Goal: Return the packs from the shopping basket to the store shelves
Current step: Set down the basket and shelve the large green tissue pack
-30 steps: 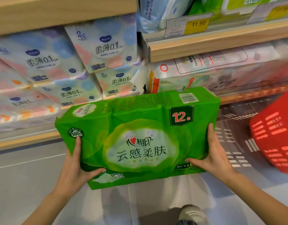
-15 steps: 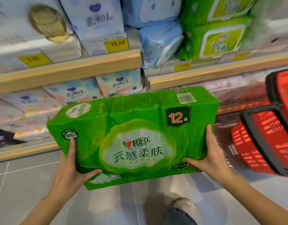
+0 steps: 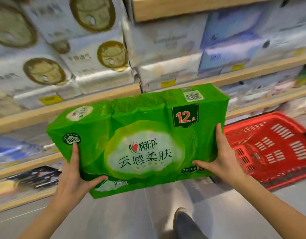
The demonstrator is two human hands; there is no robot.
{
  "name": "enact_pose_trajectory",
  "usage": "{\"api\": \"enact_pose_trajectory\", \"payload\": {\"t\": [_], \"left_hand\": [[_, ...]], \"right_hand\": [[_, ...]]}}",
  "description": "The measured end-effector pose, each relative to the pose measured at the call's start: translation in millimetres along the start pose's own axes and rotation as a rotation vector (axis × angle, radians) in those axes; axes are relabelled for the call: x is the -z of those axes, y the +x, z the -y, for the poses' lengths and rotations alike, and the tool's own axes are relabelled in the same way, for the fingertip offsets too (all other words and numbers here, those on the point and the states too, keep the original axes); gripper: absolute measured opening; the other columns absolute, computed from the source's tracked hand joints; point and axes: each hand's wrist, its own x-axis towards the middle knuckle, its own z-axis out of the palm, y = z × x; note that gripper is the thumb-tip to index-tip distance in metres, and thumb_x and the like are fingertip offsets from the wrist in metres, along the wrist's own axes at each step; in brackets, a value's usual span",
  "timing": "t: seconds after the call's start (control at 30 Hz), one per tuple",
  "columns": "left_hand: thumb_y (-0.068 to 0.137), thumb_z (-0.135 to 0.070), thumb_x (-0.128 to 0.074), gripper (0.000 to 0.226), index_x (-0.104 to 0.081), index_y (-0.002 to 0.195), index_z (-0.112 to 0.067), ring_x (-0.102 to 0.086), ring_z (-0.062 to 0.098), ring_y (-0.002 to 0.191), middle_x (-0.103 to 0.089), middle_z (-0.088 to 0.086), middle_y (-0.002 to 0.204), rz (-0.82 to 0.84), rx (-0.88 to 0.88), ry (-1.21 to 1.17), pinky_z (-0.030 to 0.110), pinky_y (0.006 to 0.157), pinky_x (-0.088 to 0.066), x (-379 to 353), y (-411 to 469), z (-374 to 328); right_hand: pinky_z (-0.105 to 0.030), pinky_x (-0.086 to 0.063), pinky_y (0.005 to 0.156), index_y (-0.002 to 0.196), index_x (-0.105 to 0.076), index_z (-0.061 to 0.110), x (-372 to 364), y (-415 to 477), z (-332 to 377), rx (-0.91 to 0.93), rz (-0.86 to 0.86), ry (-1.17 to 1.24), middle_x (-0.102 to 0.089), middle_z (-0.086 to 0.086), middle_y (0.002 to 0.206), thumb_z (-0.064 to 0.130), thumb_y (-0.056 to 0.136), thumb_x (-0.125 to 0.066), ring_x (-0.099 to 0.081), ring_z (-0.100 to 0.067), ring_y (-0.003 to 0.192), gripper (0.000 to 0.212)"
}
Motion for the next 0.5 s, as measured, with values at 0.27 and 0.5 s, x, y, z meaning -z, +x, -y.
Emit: {"api": "enact_pose_trajectory", "payload": {"t": [0.27,0.5], "left_hand": [[0.046,-0.092,-0.043,0.121,0.017,0.140,-0.046,-0.037,0.051,0.124,-0.034,0.037,0.139,-0.116,-0.262,-0.048,0.061,0.097,-0.036,147.2,30.5,-124.8],[0.045,-0.029,-0.087,0.140,0.014,0.140,-0.050,-0.039,0.045,0.125,-0.035,0.038,0.137,-0.306,-0.548,-0.192,0.058,0.098,-0.036,248.1,52.3,-252.2]], "right_hand": [[-0.026,-0.023,0.102,0.123,0.030,0.060,175.3,8.9,120.4,0.103,-0.161,-0.053,-0.026,-0.015,0.149,0.042,0.052,-0.080,-0.033,-0.026,0.133,0.132],[-0.026,-0.024,0.105,0.132,0.025,0.053,323.1,-8.2,209.6,0.203,-0.414,-0.083,-0.029,-0.015,0.146,0.047,0.049,-0.072,-0.026,-0.009,0.127,0.127]]}}
